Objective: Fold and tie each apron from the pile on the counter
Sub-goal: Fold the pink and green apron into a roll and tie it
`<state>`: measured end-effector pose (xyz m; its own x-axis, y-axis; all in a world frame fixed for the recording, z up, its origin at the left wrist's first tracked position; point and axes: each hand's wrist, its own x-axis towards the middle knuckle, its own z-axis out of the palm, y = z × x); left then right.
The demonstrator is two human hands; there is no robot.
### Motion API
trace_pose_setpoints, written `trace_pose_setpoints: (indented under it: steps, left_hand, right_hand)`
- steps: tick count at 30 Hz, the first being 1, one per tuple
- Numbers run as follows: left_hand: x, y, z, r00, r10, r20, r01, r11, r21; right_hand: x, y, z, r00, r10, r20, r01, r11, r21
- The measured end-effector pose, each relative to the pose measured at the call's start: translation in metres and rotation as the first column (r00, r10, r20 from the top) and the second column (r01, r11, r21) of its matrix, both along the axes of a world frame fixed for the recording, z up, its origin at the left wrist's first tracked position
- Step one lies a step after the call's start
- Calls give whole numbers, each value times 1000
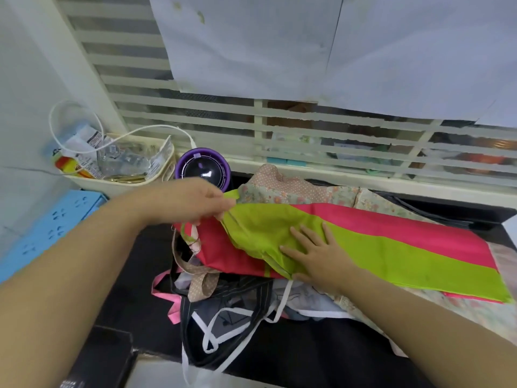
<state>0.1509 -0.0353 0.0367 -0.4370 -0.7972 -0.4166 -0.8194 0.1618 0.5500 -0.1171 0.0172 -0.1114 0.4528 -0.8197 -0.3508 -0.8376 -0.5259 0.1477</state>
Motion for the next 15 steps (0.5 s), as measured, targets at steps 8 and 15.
trace_pose_setpoints:
  steps: [8, 15]
  left_hand:
    - [-86, -34, 18, 864, 246, -440, -153, 960, 235]
    - [-182, -34, -27, 928, 131, -349, -68, 980, 188]
  right_hand:
    - [8, 10, -6, 1000, -8, 11, 8, 1000, -8]
    - [2, 21, -10, 642, -364, 675, 379, 916, 134]
